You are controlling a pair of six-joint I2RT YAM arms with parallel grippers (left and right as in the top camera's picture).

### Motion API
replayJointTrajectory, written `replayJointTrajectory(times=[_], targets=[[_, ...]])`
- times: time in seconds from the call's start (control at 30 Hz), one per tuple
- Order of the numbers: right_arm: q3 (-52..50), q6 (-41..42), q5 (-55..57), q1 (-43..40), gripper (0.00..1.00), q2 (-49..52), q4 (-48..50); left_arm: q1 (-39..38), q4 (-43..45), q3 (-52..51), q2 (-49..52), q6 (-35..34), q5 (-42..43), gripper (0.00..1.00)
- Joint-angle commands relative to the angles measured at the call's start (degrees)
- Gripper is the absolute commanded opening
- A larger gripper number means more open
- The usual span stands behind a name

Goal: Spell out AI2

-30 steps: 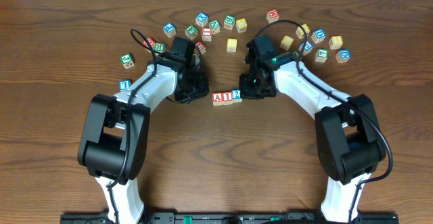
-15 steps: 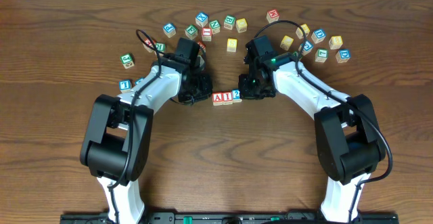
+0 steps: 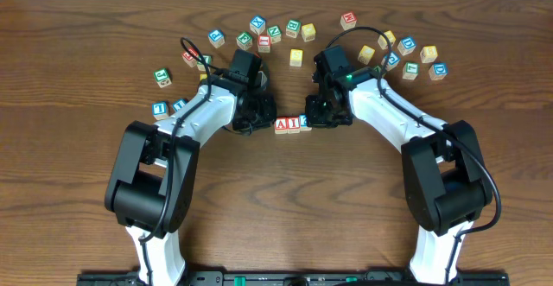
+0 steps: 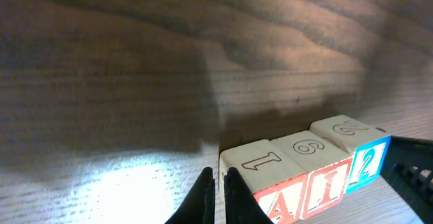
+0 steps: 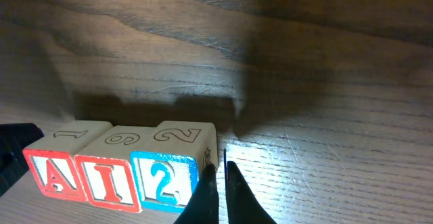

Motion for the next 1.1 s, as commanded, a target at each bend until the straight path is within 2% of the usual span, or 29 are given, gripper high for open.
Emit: replayJointTrajectory(times=[0.0,0.6,1.07], targets=[[-0.7,0.7,0.0,0.4,0.01,-0.4,-0.2,-0.1,0.8,-0.5,0.3,0.1,0.8,0.07],[-0.7,0.7,0.4,-0.8,0.01,-0.4,-0.7,-2.0,2.0,-0.5,0.3,0.3,-0.2,0.07],[1.3,-0.4,0.6,-4.2,0.01,-0.5,0.5,0.0,2.6,-0.5,0.3,-0.8,-0.8,0.07]])
